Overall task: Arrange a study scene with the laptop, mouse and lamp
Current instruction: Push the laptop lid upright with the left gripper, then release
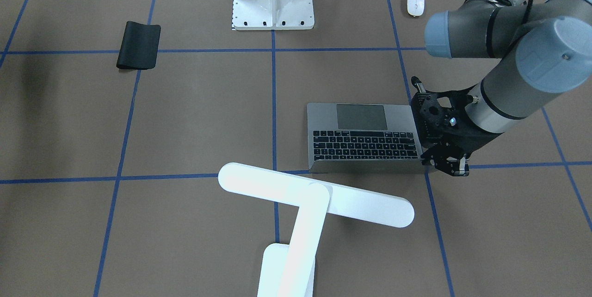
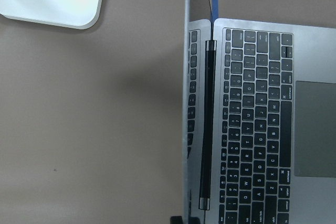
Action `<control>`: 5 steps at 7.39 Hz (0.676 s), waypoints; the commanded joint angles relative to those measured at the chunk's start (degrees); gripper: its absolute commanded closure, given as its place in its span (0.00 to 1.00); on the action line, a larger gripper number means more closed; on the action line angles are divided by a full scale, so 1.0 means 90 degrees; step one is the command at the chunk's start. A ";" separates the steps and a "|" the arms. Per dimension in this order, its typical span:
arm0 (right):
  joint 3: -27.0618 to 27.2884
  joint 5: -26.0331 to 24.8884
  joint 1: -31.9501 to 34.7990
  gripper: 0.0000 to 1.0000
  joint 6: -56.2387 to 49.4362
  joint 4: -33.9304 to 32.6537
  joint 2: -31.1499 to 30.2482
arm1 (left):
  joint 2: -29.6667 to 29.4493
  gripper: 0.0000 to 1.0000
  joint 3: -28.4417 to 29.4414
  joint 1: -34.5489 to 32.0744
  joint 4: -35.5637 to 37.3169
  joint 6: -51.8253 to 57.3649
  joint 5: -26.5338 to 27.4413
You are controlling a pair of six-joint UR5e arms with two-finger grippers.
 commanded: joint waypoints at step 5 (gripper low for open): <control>0.0046 0.0110 0.0000 0.00 0.0001 -0.0004 -0.0020 | 0.0344 0.29 -0.0586 -0.0057 0.0026 0.0002 -0.0076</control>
